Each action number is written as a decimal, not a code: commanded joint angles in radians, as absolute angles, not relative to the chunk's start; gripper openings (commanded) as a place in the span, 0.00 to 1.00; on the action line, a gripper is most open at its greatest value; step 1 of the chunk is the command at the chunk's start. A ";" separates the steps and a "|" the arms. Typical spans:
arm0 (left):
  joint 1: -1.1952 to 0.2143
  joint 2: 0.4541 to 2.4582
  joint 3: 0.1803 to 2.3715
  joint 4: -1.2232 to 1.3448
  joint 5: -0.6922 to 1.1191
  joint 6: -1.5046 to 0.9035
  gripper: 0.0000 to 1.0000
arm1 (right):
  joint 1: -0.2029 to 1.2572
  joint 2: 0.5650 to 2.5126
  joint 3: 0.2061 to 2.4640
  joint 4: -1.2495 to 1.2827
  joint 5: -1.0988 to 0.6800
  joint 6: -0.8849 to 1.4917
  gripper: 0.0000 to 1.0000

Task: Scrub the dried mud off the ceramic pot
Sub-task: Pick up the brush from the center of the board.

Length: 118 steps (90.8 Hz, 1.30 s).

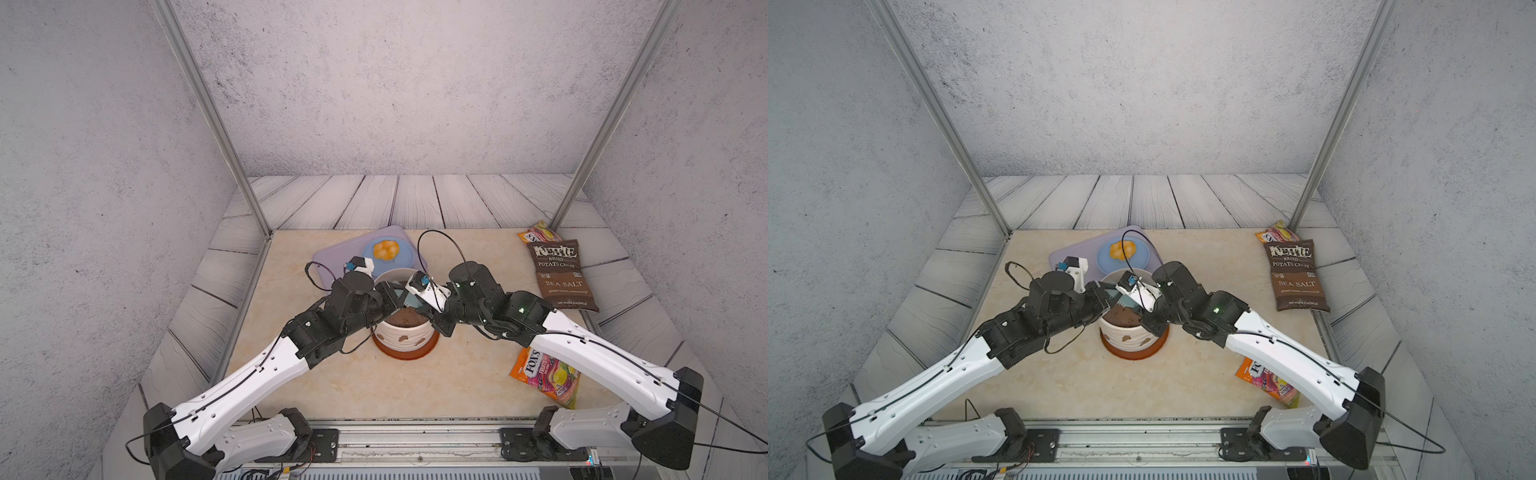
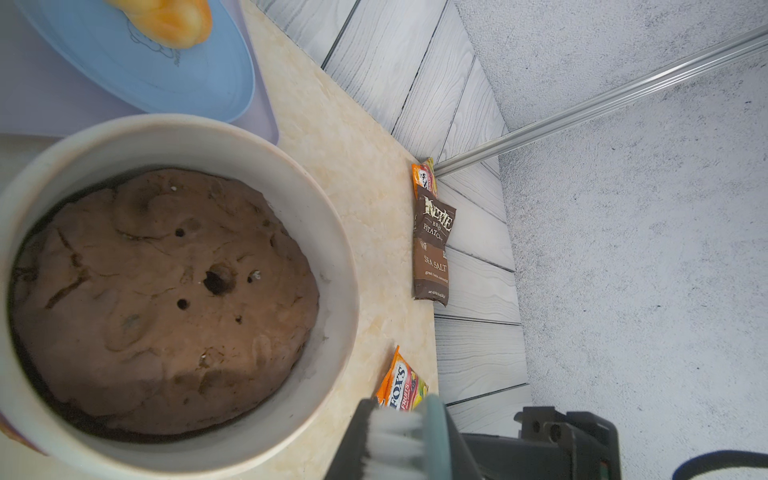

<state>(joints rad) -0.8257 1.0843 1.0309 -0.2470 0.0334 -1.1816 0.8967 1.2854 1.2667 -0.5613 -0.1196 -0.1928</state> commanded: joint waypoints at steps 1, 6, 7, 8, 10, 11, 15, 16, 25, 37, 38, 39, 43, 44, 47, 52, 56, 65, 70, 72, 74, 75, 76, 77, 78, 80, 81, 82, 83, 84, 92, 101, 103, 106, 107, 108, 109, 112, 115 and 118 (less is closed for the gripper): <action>-0.813 1.074 1.019 -0.159 0.072 -1.153 0.11 | 0.899 1.274 1.274 -0.536 -0.143 -0.178 0.13; -0.807 1.076 1.030 -0.154 0.088 -1.131 0.11 | 0.899 1.268 1.265 -0.528 -0.139 -0.174 0.20; -0.805 1.077 1.032 -0.154 0.091 -1.125 0.11 | 0.899 1.267 1.263 -0.526 -0.139 -0.173 0.21; -0.804 1.077 1.034 -0.155 0.094 -1.120 0.11 | 0.899 1.266 1.261 -0.525 -0.138 -0.172 0.22; -0.799 1.076 1.039 -0.154 0.100 -1.108 0.11 | 0.899 1.263 1.258 -0.522 -0.136 -0.169 0.24; -0.797 1.075 1.040 -0.153 0.104 -1.103 0.11 | 0.898 1.261 1.256 -0.520 -0.136 -0.167 0.25; -0.783 1.072 1.042 -0.144 0.123 -1.085 0.11 | 0.896 1.255 1.250 -0.515 -0.138 -0.160 0.28; -0.779 1.071 1.042 -0.141 0.128 -1.082 0.11 | 0.894 1.253 1.249 -0.514 -0.139 -0.157 0.29; -0.727 1.060 1.036 -0.120 0.192 -1.057 0.11 | 0.873 1.228 1.236 -0.491 -0.162 -0.112 0.38; -0.654 1.064 1.030 -0.037 0.321 -1.007 0.11 | 0.797 1.179 1.201 -0.408 -0.265 0.038 0.52; -0.649 1.065 1.033 -0.036 0.331 -0.999 0.11 | 0.789 1.174 1.195 -0.394 -0.276 0.061 0.53; -0.645 1.066 1.036 -0.036 0.340 -0.989 0.11 | 0.781 1.168 1.191 -0.381 -0.287 0.083 0.54; -0.624 1.070 1.046 -0.049 0.367 -0.959 0.12 | 0.747 1.145 1.164 -0.323 -0.330 0.172 0.57; -0.620 1.070 1.047 -0.049 0.374 -0.951 0.12 | 0.739 1.137 1.157 -0.306 -0.338 0.195 0.58; -0.603 1.068 1.047 -0.034 0.396 -0.939 0.13 | 0.718 1.120 1.133 -0.259 -0.357 0.261 0.60; -0.579 1.061 1.039 0.004 0.427 -0.938 0.13 | 0.686 1.090 1.090 -0.171 -0.367 0.377 0.63; -0.568 1.057 1.036 0.035 0.442 -0.938 0.14 | 0.657 1.069 1.061 -0.096 -0.367 0.478 0.66; -0.563 1.062 1.053 0.088 0.464 -0.929 0.14 | 0.616 1.046 0.984 0.073 -0.362 0.697 0.72; -0.563 1.067 1.058 0.123 0.473 -0.931 0.15 | 0.613 1.042 0.953 0.141 -0.349 0.785 0.75; -0.563 1.068 1.057 0.138 0.475 -0.934 0.15 | 0.612 1.041 0.942 0.161 -0.344 0.813 0.76; -0.563 1.069 1.055 0.153 0.477 -0.940 0.15 | 0.612 1.040 0.933 0.185 -0.340 0.846 0.77; -0.563 1.070 1.055 0.162 0.478 -0.944 0.15 | 0.613 1.040 0.928 0.197 -0.338 0.861 0.77; -0.563 1.070 1.055 0.171 0.479 -0.947 0.15 | 0.612 1.039 0.923 0.210 -0.336 0.875 0.77; -0.563 1.070 1.053 0.180 0.480 -0.950 0.15 | 0.612 1.039 0.917 0.223 -0.335 0.889 0.77; -0.563 1.071 1.052 0.187 0.483 -0.951 0.15 | 0.612 1.039 0.912 0.240 -0.335 0.906 0.77; -0.563 1.072 1.052 0.198 0.485 -0.955 0.15 | 0.612 1.041 0.902 0.268 -0.335 0.936 0.77; -0.563 1.073 1.052 0.203 0.485 -0.956 0.15 | 0.611 1.040 0.896 0.280 -0.334 0.950 0.77; -0.563 1.073 1.051 0.207 0.485 -0.957 0.15 | 0.611 1.041 0.891 0.292 -0.334 0.963 0.77; -0.563 1.073 1.050 0.211 0.485 -0.957 0.15 | 0.611 1.042 0.887 0.306 -0.335 0.978 0.77; -0.563 1.073 1.050 0.214 0.483 -0.957 0.15 | 0.611 1.044 0.883 0.319 -0.337 0.993 0.78; -0.563 1.063 1.038 0.247 0.455 -0.962 0.15 | 0.611 1.058 0.839 0.430 -0.364 1.104 0.78; -0.563 1.067 1.036 0.280 0.450 -0.975 0.15 | 0.612 1.075 0.809 0.529 -0.413 1.172 0.77; -0.563 1.070 1.039 0.281 0.452 -0.975 0.15 | 0.613 1.078 0.806 0.545 -0.426 1.182 0.77; -0.563 1.074 1.040 0.281 0.449 -0.977 0.15 | 0.612 1.085 0.804 0.567 -0.450 1.196 0.76; -0.563 1.075 1.039 0.282 0.448 -0.977 0.15 | 0.612 1.088 0.805 0.573 -0.458 1.200 0.76; -0.563 1.076 1.038 0.285 0.446 -0.979 0.15 | 0.612 1.090 0.805 0.581 -0.466 1.205 0.76; -0.563 1.076 1.038 0.288 0.446 -0.980 0.15 | 0.612 1.093 0.805 0.589 -0.474 1.210 0.75; -0.563 1.078 1.031 0.303 0.442 -0.986 0.15 | 0.612 1.103 0.808 0.610 -0.503 1.221 0.74; -0.563 1.080 1.026 0.320 0.439 -0.996 0.15 | 0.612 1.113 0.812 0.633 -0.532 1.230 0.73; -0.563 1.084 1.022 0.334 0.439 -1.008 0.15 | 0.612 1.122 0.813 0.660 -0.552 1.241 0.71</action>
